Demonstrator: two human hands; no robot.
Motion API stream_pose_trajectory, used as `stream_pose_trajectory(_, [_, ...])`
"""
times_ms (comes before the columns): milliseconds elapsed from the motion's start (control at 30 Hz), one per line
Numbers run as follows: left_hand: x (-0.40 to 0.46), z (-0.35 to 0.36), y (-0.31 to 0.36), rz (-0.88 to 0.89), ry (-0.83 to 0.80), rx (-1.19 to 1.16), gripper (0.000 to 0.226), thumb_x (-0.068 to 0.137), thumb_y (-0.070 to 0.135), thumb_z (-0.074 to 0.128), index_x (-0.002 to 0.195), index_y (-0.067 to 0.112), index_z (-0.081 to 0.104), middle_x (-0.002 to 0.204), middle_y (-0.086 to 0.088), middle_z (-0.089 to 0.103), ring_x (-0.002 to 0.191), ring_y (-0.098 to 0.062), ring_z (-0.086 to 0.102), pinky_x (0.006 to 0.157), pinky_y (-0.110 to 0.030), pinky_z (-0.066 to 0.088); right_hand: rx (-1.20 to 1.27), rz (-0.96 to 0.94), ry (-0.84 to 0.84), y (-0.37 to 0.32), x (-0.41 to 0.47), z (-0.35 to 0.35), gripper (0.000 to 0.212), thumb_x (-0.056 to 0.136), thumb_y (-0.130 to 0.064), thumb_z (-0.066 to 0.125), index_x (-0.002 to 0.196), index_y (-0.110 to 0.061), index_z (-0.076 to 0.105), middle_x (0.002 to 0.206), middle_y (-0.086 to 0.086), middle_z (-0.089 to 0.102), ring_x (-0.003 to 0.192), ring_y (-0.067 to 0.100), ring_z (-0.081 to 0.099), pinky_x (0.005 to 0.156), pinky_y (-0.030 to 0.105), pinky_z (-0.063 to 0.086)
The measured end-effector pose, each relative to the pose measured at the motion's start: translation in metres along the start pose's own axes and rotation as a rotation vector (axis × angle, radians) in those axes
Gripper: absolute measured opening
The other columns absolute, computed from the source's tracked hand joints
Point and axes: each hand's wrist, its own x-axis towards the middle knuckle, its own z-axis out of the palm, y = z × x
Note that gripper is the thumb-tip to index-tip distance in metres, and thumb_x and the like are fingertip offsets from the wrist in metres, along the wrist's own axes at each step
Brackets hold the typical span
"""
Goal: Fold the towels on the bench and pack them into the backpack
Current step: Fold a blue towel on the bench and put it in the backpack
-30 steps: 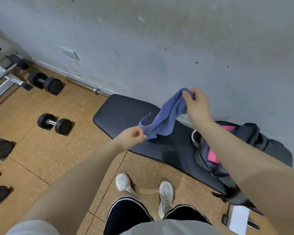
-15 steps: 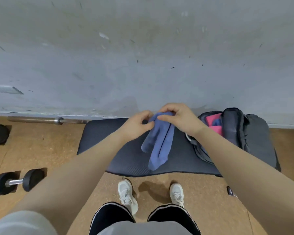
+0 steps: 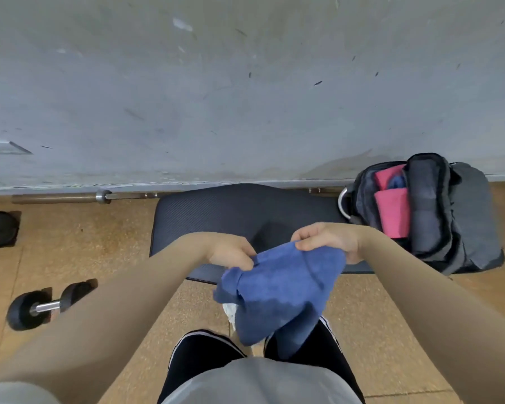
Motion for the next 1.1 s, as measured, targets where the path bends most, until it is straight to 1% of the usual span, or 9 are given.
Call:
stream_pose_trajectory(167, [0.074, -0.001, -0.074, -0.039, 0.449, 0.026, 0.014, 0.086, 0.018, 0.049, 0.072, 0.019, 0.047, 0.071, 0.004, 0.049, 0.071, -0.019, 0.045, 0.064, -0.029, 0.034, -0.099, 0.009, 0.273, 0.013, 0.083, -0.039, 0.01, 0.09, -0.013, 0.059, 0.08, -0.015, 0.063, 0.077, 0.0, 0.063, 0.074, 0.015, 0.058, 0.071, 0.026, 0.046])
stream_pose_trajectory(267, [0.131, 0.003, -0.104, -0.087, 0.626, -0.093, 0.006, 0.088, 0.015, 0.045, 0.086, 0.014, 0.05, 0.087, -0.003, 0.055, 0.081, -0.024, 0.048, 0.068, -0.031, 0.037, -0.353, -0.023, 0.531, 0.03, 0.143, -0.062, 0.011, 0.088, -0.013, 0.058, 0.077, -0.012, 0.06, 0.068, 0.002, 0.055, 0.065, 0.015, 0.047, 0.06, 0.022, 0.038])
stream_pose_trajectory(367, [0.184, 0.001, -0.119, -0.142, 0.789, -0.117, 0.02, 0.092, 0.017, 0.044, 0.109, 0.008, 0.05, 0.107, -0.008, 0.058, 0.094, -0.029, 0.052, 0.075, -0.035, 0.038, -0.555, -0.056, 0.711, 0.047, 0.193, -0.088, 0.014, 0.09, -0.014, 0.054, 0.077, -0.01, 0.054, 0.064, 0.0, 0.05, 0.063, 0.016, 0.042, 0.054, 0.023, 0.033])
stream_pose_trajectory(467, [0.227, -0.005, -0.129, -0.157, 0.872, 0.013, 0.038, 0.093, 0.029, 0.049, 0.125, 0.01, 0.041, 0.117, -0.007, 0.055, 0.104, -0.03, 0.053, 0.083, -0.034, 0.037, -0.671, -0.116, 0.855, 0.058, 0.231, -0.112, 0.012, 0.092, -0.017, 0.049, 0.084, -0.01, 0.053, 0.077, 0.003, 0.053, 0.072, 0.022, 0.048, 0.059, 0.031, 0.034])
stream_pose_trajectory(633, [0.264, -0.005, -0.158, -0.267, 0.951, 0.022, 0.038, 0.088, 0.009, 0.047, 0.126, 0.011, 0.042, 0.121, -0.007, 0.049, 0.109, -0.028, 0.047, 0.087, -0.035, 0.035, -0.862, -0.101, 0.901, 0.067, 0.266, -0.147, 0.017, 0.095, -0.019, 0.043, 0.091, -0.008, 0.055, 0.087, 0.009, 0.058, 0.078, 0.028, 0.05, 0.061, 0.033, 0.035])
stream_pose_trajectory(767, [0.258, 0.003, -0.188, -0.361, 0.844, -0.121, 0.024, 0.084, 0.024, 0.059, 0.105, 0.016, 0.053, 0.101, -0.004, 0.056, 0.101, -0.028, 0.051, 0.081, -0.034, 0.039, -1.011, -0.059, 0.901, 0.068, 0.277, -0.169, 0.017, 0.093, -0.018, 0.044, 0.095, -0.01, 0.059, 0.094, 0.01, 0.06, 0.089, 0.03, 0.052, 0.066, 0.036, 0.039])
stream_pose_trajectory(900, [0.241, 0.007, -0.197, -0.311, 0.524, -0.266, 0.025, 0.078, 0.039, 0.064, 0.075, 0.017, 0.051, 0.069, 0.004, 0.05, 0.075, -0.019, 0.05, 0.067, -0.031, 0.042, -1.076, 0.047, 1.0, 0.063, 0.284, -0.171, 0.022, 0.096, -0.018, 0.04, 0.103, -0.007, 0.057, 0.1, 0.015, 0.061, 0.096, 0.036, 0.051, 0.069, 0.038, 0.035])
stream_pose_trajectory(1000, [0.219, 0.006, -0.211, -0.343, 0.377, -0.292, 0.02, 0.077, 0.034, 0.066, 0.071, 0.02, 0.052, 0.064, 0.009, 0.047, 0.072, -0.016, 0.048, 0.056, -0.023, 0.035, -1.025, 0.143, 1.069, 0.056, 0.294, -0.163, 0.021, 0.097, -0.016, 0.038, 0.107, -0.006, 0.054, 0.109, 0.017, 0.06, 0.103, 0.038, 0.048, 0.081, 0.04, 0.032])
stream_pose_trajectory(1100, [0.195, 0.008, -0.234, -0.371, 0.334, -0.268, 0.029, 0.083, 0.029, 0.061, 0.062, 0.028, 0.04, 0.067, 0.007, 0.045, 0.076, -0.018, 0.046, 0.056, -0.026, 0.03, -1.013, 0.221, 1.084, 0.045, 0.302, -0.15, 0.02, 0.093, -0.009, 0.039, 0.109, -0.007, 0.052, 0.114, 0.018, 0.057, 0.111, 0.037, 0.043, 0.093, 0.04, 0.028])
